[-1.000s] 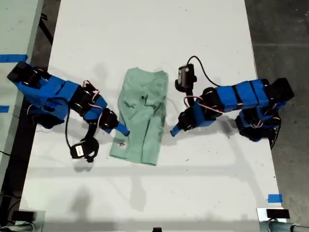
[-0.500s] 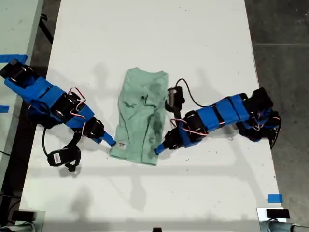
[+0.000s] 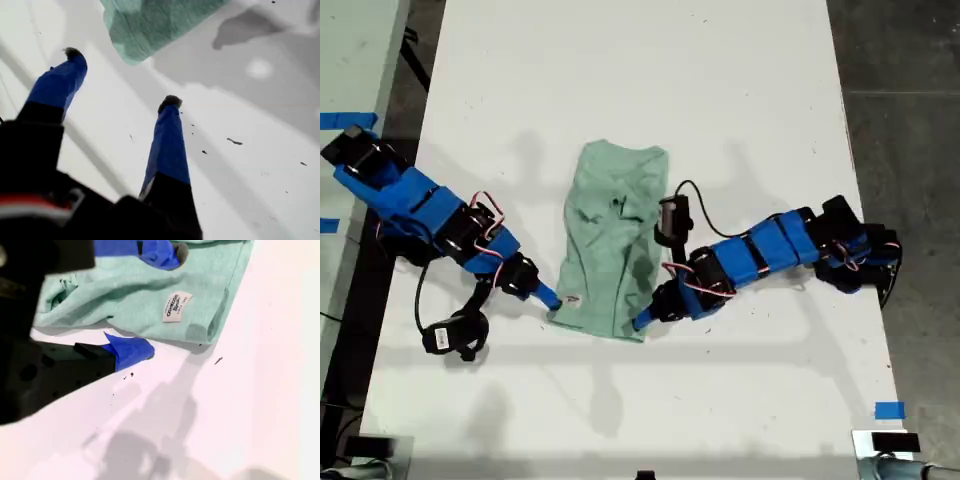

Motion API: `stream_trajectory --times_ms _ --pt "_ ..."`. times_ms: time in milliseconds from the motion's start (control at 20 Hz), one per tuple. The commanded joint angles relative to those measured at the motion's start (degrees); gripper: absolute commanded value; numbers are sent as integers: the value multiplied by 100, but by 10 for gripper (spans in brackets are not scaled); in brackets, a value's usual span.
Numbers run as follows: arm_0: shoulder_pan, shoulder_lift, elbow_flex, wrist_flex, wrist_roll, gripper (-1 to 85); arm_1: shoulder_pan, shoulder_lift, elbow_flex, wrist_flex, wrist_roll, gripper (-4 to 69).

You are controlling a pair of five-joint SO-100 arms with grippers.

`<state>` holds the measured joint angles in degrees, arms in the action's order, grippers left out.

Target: Fold tshirt

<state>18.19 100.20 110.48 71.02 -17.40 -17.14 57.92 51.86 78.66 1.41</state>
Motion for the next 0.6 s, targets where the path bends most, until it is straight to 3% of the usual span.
stream_trajectory --times_ms 0,350,550 --pt "-149 -352 -114 -308 229 274 35 -26 -422 -158 -62 321" --pt "-536 -1002 88 -853 589 290 308 -835 -949 -615 -510 315" --pt "-633 -1125 563 -1600 729 273 413 -1151 -967 -984 -642 311"
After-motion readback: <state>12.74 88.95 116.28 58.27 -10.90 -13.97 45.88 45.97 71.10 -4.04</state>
